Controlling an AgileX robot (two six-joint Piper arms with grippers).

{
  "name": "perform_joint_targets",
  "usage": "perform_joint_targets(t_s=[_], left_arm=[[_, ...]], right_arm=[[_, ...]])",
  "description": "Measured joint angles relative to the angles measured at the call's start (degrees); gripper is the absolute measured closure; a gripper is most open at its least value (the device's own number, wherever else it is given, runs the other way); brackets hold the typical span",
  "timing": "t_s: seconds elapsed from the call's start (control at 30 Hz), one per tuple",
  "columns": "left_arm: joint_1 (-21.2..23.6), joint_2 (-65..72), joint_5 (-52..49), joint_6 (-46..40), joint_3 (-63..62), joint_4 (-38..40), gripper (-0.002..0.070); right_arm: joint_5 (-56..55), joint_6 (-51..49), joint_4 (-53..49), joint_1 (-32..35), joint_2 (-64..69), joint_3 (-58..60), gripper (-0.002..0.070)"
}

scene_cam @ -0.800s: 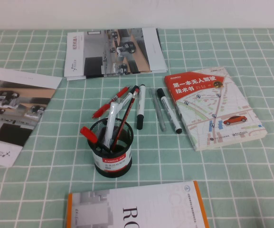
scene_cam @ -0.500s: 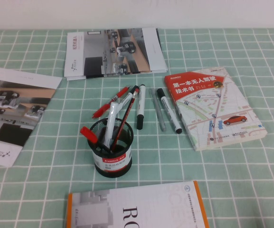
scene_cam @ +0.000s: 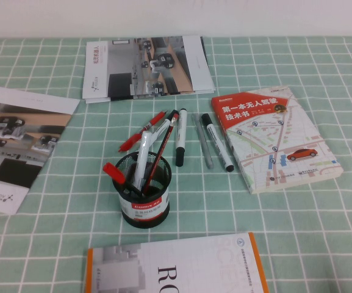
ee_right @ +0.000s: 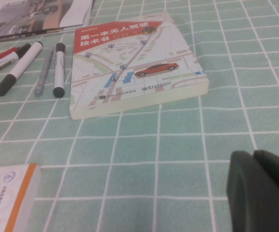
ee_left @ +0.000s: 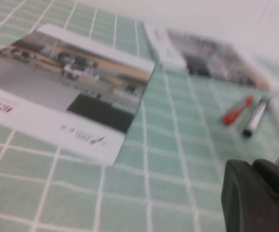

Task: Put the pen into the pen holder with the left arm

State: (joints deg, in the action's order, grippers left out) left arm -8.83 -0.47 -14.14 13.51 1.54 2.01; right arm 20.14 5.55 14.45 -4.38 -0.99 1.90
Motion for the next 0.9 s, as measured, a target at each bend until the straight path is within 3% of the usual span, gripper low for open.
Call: perform_joint_targets(t_s=[0.17,0.6,0.9], left_arm=[[0.0,0.0,4.96,5.72,0.0,0.38,0.0678],[0.0,0.0,9.99,7.35,0.0,-2.33,0.0678],[0.0,9.53,-5.28,11.13,-13.75,-2.33,0.0678]], right_arm=[[0.0,0.0,0.0,0.0,0.0,0.0,0.0696],[0.0,0.0,0.0,0.0,0.0,0.0,0.0696],[0.0,0.0,0.0,0.0,0.0,0.0,0.0696]])
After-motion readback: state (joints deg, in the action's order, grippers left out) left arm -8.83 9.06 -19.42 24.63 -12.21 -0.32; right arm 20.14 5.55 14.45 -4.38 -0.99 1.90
